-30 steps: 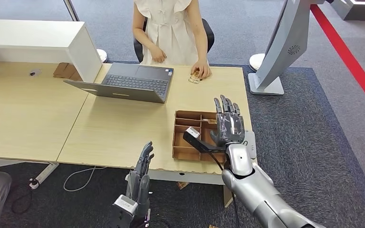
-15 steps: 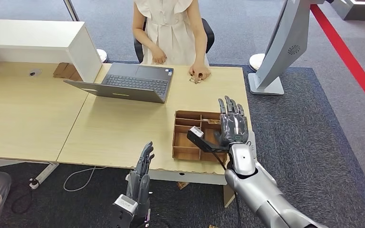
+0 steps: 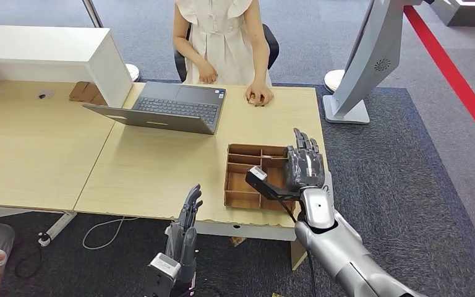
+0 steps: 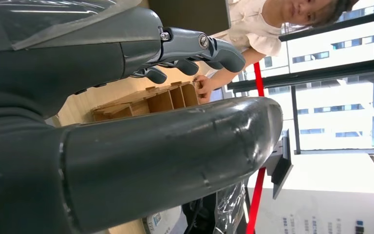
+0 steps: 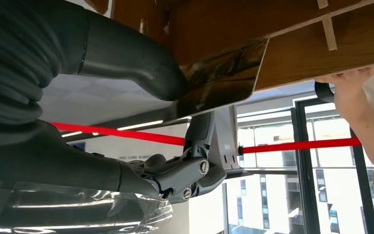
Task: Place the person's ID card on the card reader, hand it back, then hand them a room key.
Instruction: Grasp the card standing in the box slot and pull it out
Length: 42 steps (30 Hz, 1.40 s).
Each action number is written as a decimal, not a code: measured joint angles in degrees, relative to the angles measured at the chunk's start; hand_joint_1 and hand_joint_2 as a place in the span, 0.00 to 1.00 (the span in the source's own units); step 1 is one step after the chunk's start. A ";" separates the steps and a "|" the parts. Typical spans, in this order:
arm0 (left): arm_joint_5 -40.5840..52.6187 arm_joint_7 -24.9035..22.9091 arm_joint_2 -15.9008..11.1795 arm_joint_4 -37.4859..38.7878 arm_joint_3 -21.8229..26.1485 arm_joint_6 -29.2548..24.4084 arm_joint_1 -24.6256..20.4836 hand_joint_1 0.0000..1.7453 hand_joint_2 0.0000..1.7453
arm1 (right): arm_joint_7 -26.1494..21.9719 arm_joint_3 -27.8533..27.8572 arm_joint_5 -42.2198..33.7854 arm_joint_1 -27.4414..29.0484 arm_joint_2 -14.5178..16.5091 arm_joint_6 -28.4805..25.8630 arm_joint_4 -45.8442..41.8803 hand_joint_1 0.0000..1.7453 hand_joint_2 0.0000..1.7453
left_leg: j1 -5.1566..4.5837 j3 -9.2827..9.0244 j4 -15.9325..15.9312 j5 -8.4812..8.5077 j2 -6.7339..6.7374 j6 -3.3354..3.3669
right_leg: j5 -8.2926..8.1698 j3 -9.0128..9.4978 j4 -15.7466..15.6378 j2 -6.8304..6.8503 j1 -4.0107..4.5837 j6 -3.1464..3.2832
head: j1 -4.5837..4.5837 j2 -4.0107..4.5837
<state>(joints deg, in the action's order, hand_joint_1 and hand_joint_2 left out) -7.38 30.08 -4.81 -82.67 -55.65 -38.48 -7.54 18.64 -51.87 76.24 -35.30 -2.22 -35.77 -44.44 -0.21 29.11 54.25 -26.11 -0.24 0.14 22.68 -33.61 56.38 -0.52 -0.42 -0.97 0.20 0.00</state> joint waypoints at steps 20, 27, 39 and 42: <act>-0.32 0.26 0.26 0.63 -0.61 0.12 -0.82 0.00 0.00 | 0.20 0.90 -0.13 -0.23 -0.12 -0.29 0.16 1.00 1.00 | 0.00 0.00 0.00 0.00 0.00 0.00 | 0.00 0.00 0.00 0.00 0.00 0.00 | 0.00 0.00; -1.14 1.12 0.97 0.92 -0.75 0.13 -1.54 0.00 0.00 | 0.48 0.90 -1.14 -0.69 0.30 -1.59 0.97 1.00 1.00 | 0.00 0.01 0.00 0.00 0.00 0.00 | 0.00 0.00 0.00 0.00 0.00 0.00 | -0.01 0.00; -1.91 2.48 2.39 3.73 -1.09 1.74 -2.91 0.00 0.00 | 4.55 4.73 2.76 -1.74 -0.26 -3.99 -5.46 1.00 1.00 | -0.02 0.00 0.00 0.00 0.00 0.00 | -0.01 -0.01 0.00 -0.01 -0.02 -0.01 | 0.01 0.00; -2.38 2.98 2.78 4.68 -1.54 1.74 -3.53 0.00 0.00 | 5.06 6.02 3.58 -3.17 -0.62 -3.24 -8.49 1.00 1.00 | -0.04 -0.01 0.00 0.01 0.01 0.01 | -0.01 0.00 0.00 -0.01 -0.02 -0.01 | 0.01 0.00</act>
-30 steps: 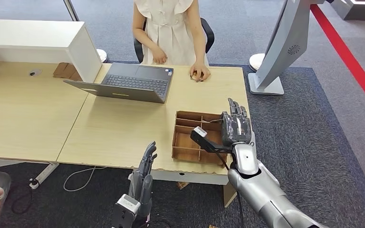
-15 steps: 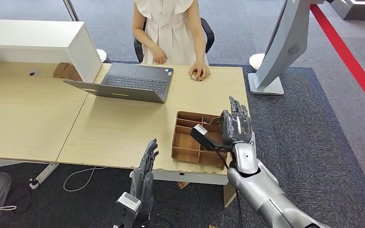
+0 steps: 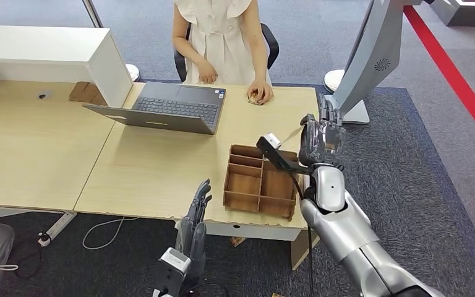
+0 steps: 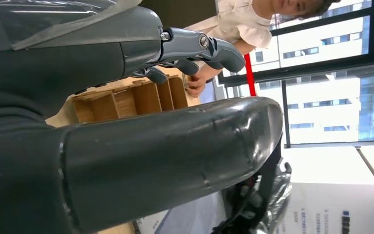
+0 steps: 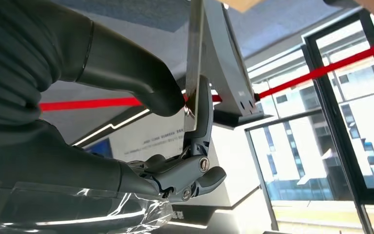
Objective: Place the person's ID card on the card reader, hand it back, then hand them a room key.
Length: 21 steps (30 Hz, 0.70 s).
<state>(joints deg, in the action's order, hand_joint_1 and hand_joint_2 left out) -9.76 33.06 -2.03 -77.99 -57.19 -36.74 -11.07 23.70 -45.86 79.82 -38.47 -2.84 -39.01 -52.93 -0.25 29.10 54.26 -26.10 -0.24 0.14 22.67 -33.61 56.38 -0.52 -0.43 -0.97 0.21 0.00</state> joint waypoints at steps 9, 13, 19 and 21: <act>-2.19 1.21 1.14 2.83 -1.89 -0.89 -2.00 0.00 0.00 | 1.35 2.51 -1.03 -1.88 -2.04 0.18 -4.92 1.00 1.00 | -0.01 0.01 0.00 0.00 0.00 0.00 | 0.00 0.00 0.00 0.00 0.00 0.00 | 0.00 -0.01; -2.55 1.50 1.35 3.54 -2.38 -1.20 -2.42 0.00 0.00 | 1.50 3.13 -1.21 -2.02 -2.75 0.06 -5.88 1.00 1.00 | -0.01 0.01 0.00 0.00 0.00 0.01 | 0.00 0.00 0.00 0.00 0.00 0.00 | 0.00 0.00; -2.68 1.89 1.56 4.39 -3.12 -1.16 -2.99 0.00 0.00 | 1.50 3.41 -1.19 -2.03 -3.70 0.92 -7.02 1.00 1.00 | 0.00 0.01 0.00 0.00 0.00 0.00 | 0.00 0.00 0.00 0.00 0.00 0.00 | 0.00 0.00; -2.87 1.89 1.61 4.63 -3.32 -1.13 -3.13 0.00 0.00 | 1.38 3.37 -0.87 -2.09 -3.92 2.44 -7.36 1.00 1.00 | 0.00 0.02 0.00 0.00 0.00 0.00 | 0.00 0.00 0.00 0.00 0.00 0.00 | 0.00 0.00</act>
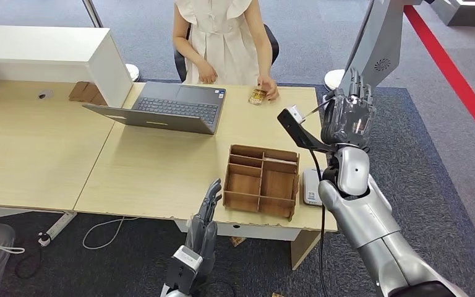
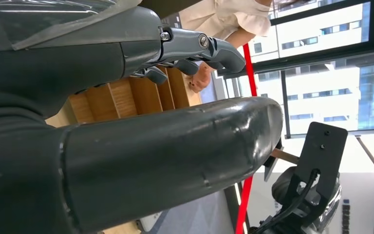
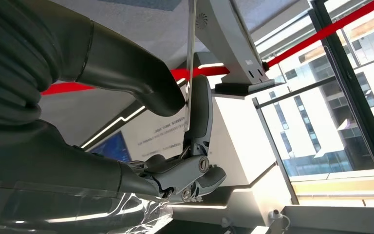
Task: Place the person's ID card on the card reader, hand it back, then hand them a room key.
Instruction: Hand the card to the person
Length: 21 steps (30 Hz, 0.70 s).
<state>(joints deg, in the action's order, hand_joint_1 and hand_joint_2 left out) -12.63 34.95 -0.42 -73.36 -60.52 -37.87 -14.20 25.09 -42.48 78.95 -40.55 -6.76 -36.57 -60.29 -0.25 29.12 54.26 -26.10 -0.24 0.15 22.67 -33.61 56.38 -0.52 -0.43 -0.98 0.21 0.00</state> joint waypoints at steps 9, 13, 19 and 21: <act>-1.10 -0.03 0.14 1.18 -2.05 2.65 -1.30 0.00 0.00 | -3.13 -2.08 2.67 -5.51 1.58 13.58 2.27 1.00 1.00 | 0.01 0.04 0.00 0.01 -0.01 0.00 | -0.02 -0.02 0.04 0.00 0.00 0.00 | -0.01 -0.01; -1.15 -0.01 0.35 1.91 -3.27 4.81 -2.10 0.00 0.00 | -4.14 -4.76 3.67 -9.96 3.77 19.10 5.93 1.00 1.00 | 0.01 0.06 0.00 0.03 -0.03 -0.01 | -0.02 -0.04 0.04 0.01 0.02 0.01 | 0.00 -0.02; -0.92 -0.27 0.70 2.90 -4.43 6.62 -2.96 0.00 0.00 | -4.08 -7.02 3.73 -13.34 6.84 21.24 10.09 1.00 1.00 | 0.03 0.09 0.00 0.03 -0.03 -0.01 | -0.02 -0.07 0.05 0.01 0.02 0.01 | 0.00 0.00; -0.87 -0.51 0.74 3.04 -4.62 6.95 -3.07 0.00 0.00 | -3.98 -7.34 3.76 -13.82 7.45 21.54 10.87 1.00 1.00 | 0.03 0.09 0.00 0.03 -0.03 -0.01 | -0.02 -0.07 0.04 0.01 0.02 0.01 | -0.01 0.00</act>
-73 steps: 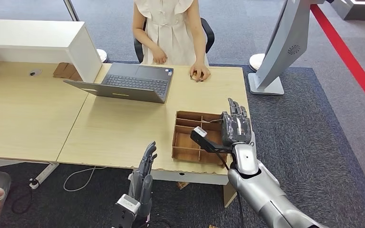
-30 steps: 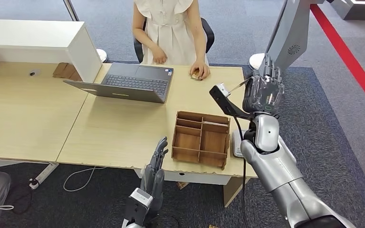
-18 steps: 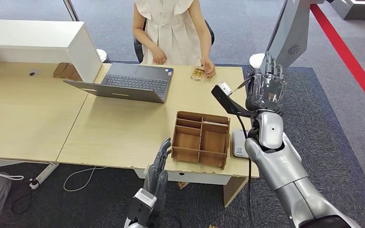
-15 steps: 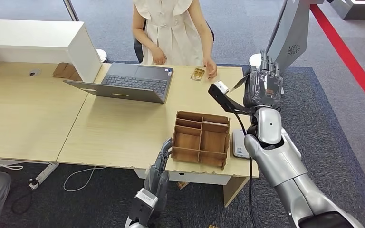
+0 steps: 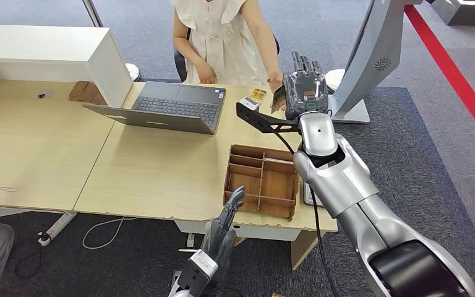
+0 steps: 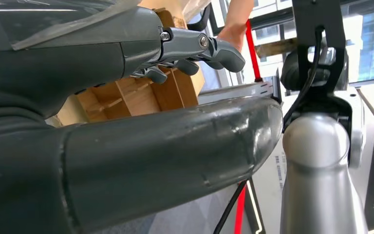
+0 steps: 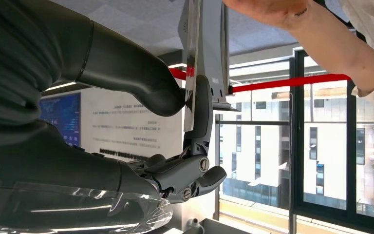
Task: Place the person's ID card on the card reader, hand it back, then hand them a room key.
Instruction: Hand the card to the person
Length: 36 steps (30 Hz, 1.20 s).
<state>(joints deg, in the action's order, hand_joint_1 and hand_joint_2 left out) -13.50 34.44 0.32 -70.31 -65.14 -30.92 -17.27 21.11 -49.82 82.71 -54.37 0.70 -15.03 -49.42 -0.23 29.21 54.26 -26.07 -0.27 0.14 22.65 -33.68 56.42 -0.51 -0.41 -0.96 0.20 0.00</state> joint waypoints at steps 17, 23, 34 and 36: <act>0.01 -1.24 0.55 2.12 -1.48 0.29 -0.97 0.00 0.00 | 1.34 -1.44 -0.59 -2.04 2.96 -0.71 7.99 1.00 1.00 | -0.01 0.00 0.00 0.00 0.01 0.00 | 0.00 -0.02 -0.01 0.00 -0.01 -0.01 | 0.01 0.00; -0.91 -1.83 0.63 2.65 -2.36 -1.13 -1.50 0.00 0.00 | 1.34 -1.50 -0.49 -2.31 3.13 -0.67 9.22 1.00 1.00 | -0.01 0.00 0.00 0.00 0.00 0.00 | 0.00 -0.02 -0.01 0.00 -0.01 -0.01 | 0.01 0.00; -3.15 -3.67 0.75 2.85 -4.54 -5.03 -2.84 0.00 0.00 | 1.11 -1.73 -0.05 -3.21 4.36 -1.19 10.83 0.00 1.00 | -0.01 0.01 0.00 0.00 0.01 0.00 | 0.00 -0.02 -0.01 0.00 -0.01 -0.01 | 0.01 -0.01; -3.34 -3.86 0.74 2.84 -4.98 -5.55 -3.05 0.00 0.00 | 1.23 -1.79 0.25 -3.27 4.57 -1.73 11.08 0.00 1.00 | -0.01 0.01 0.00 0.00 0.01 0.00 | 0.00 -0.02 -0.01 0.00 -0.01 -0.01 | 0.01 -0.01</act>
<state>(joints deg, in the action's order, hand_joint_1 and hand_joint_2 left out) -16.84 30.58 1.05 -67.48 -70.12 -36.47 -20.32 22.34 -51.62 82.95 -57.64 5.26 -16.75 -38.34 -0.24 29.22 54.26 -26.07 -0.26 0.14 22.64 -33.70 56.41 -0.51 -0.43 -0.97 0.21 -0.01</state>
